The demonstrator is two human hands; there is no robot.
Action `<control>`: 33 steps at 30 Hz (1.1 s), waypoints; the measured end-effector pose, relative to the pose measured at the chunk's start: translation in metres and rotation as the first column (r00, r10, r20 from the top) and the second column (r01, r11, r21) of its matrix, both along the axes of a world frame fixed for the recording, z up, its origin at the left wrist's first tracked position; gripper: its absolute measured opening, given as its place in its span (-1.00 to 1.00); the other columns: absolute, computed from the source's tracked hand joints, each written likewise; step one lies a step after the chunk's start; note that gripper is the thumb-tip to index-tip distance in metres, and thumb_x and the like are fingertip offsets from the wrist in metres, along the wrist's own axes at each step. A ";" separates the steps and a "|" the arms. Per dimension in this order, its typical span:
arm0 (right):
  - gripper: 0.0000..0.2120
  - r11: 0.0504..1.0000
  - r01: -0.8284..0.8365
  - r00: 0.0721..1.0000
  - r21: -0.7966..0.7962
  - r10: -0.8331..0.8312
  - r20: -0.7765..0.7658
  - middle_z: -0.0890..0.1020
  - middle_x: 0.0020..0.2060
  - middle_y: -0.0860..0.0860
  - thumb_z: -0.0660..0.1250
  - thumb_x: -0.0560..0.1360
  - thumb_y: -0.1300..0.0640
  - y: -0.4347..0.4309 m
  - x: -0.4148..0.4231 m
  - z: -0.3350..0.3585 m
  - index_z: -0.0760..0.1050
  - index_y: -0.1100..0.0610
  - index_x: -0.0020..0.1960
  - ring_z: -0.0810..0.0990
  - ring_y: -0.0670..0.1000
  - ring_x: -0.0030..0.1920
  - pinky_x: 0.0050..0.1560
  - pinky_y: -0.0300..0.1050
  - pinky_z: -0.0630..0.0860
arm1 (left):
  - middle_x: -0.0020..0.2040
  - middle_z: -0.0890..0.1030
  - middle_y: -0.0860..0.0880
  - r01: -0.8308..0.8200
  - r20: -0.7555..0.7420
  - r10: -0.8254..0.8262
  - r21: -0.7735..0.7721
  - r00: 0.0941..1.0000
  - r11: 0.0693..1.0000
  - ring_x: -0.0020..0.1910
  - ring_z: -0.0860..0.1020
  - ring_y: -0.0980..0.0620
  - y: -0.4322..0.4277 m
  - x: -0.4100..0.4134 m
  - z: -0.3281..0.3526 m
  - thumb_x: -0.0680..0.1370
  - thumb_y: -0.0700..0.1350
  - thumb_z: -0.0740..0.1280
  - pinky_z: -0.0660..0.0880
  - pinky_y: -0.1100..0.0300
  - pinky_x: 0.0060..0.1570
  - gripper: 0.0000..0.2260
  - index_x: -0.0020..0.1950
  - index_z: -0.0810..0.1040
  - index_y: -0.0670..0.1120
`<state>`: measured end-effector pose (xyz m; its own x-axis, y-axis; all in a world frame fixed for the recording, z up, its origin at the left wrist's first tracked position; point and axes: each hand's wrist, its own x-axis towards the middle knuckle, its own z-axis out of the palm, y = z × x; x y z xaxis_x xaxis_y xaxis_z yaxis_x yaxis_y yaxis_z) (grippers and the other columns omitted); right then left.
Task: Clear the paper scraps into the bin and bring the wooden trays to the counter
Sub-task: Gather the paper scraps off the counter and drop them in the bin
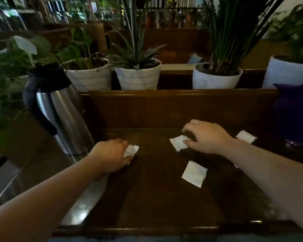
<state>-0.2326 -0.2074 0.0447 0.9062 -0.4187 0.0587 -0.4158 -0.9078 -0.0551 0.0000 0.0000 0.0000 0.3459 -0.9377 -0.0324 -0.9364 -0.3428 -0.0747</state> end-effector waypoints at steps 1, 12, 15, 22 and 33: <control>-0.59 1.000 0.015 1.000 -0.002 -0.015 -0.009 0.50 0.20 -0.06 0.28 0.52 -0.13 -0.001 0.004 -0.002 0.38 -0.05 0.32 0.52 -0.10 0.04 -0.14 -0.20 0.48 | 0.27 0.51 0.01 -0.013 -0.003 0.013 0.024 1.000 1.000 0.13 0.53 0.00 -0.001 0.005 -0.002 0.51 0.30 0.12 0.53 0.02 0.02 -0.48 0.37 0.32 0.06; -0.66 0.996 0.086 0.995 -0.029 -0.087 -0.047 0.55 0.02 -0.05 0.24 0.53 -0.16 -0.022 0.031 -0.037 0.46 0.00 0.21 0.47 -0.08 -0.09 -0.24 -0.15 0.42 | 0.04 0.53 0.06 0.056 -0.025 -0.055 0.079 0.998 0.995 -0.08 0.54 0.09 -0.012 0.005 -0.007 0.57 0.08 0.17 0.57 0.09 -0.08 -0.77 0.15 0.51 0.06; -0.66 0.996 0.072 0.994 -0.058 -0.077 -0.083 0.57 -0.09 -0.04 0.21 0.52 -0.21 -0.027 0.036 -0.041 0.49 0.02 0.10 0.51 -0.04 -0.14 -0.25 -0.09 0.47 | 0.05 0.56 0.07 0.100 -0.032 -0.100 0.011 0.994 0.995 -0.03 0.56 0.06 -0.011 -0.015 0.000 0.58 0.08 0.13 0.55 0.07 -0.07 -0.77 0.15 0.50 0.08; -0.87 0.997 -0.002 0.990 0.072 0.012 -0.138 0.61 -0.21 -0.04 0.27 0.53 -0.02 -0.035 0.045 -0.049 0.53 0.00 -0.10 0.56 -0.05 -0.23 -0.27 -0.06 0.54 | -0.07 0.57 0.08 0.266 -0.026 -0.278 -0.210 0.960 0.941 -0.21 0.53 0.10 -0.023 -0.073 0.021 0.56 0.10 0.13 0.47 0.20 -0.32 -0.78 0.10 0.49 0.10; -0.85 0.990 -0.126 0.992 0.058 0.124 0.038 0.55 -0.26 -0.09 0.27 0.54 -0.01 -0.048 -0.027 -0.023 0.44 -0.08 -0.21 0.47 -0.12 -0.29 -0.39 -0.22 0.27 | 0.04 0.53 0.03 0.413 -0.078 -0.426 -0.147 0.901 0.899 -0.04 0.52 0.04 -0.072 -0.136 -0.004 0.59 0.09 0.11 0.42 0.16 -0.21 -0.75 0.18 0.45 0.05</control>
